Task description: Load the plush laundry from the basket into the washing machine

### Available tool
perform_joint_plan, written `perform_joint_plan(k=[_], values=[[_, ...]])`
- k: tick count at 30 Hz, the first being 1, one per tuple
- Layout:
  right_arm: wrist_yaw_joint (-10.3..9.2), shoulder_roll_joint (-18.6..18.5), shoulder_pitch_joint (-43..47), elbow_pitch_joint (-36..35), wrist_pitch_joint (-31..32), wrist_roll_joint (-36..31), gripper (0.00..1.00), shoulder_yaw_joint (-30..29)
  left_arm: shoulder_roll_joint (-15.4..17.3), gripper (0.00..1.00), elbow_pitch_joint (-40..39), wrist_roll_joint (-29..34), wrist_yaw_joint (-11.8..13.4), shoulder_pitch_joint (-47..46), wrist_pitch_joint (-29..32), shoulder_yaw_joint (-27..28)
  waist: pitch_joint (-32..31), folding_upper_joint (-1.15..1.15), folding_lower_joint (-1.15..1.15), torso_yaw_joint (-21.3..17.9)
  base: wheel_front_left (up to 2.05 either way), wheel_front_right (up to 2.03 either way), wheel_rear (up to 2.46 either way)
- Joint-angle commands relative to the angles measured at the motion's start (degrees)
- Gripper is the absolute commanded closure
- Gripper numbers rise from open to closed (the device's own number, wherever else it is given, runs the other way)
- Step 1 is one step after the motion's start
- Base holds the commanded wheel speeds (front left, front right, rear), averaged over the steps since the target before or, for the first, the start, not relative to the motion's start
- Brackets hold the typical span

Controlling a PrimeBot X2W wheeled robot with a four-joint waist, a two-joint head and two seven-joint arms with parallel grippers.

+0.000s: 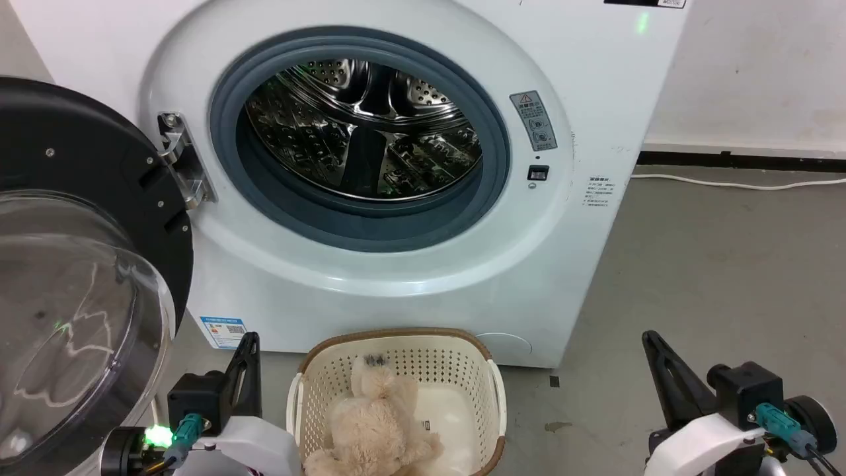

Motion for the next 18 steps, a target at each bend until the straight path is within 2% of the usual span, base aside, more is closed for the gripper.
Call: perform_joint_plan(k=[1,18], values=[[0.03,0.0,-0.7,-0.2,0.0,-0.4,1.0,0.0,0.0,1.0,0.1,0.2,-0.2,-0.9,0.0,0.1,0.0,0.0,0.0,0.0,0.0,0.0,0.0],[0.03,0.0,-0.7,-0.2,0.0,-0.4,1.0,0.0,0.0,1.0,0.1,0.2,-0.2,-0.9,0.0,0.1,0.0,0.0,0.0,0.0,0.0,0.0,0.0]])
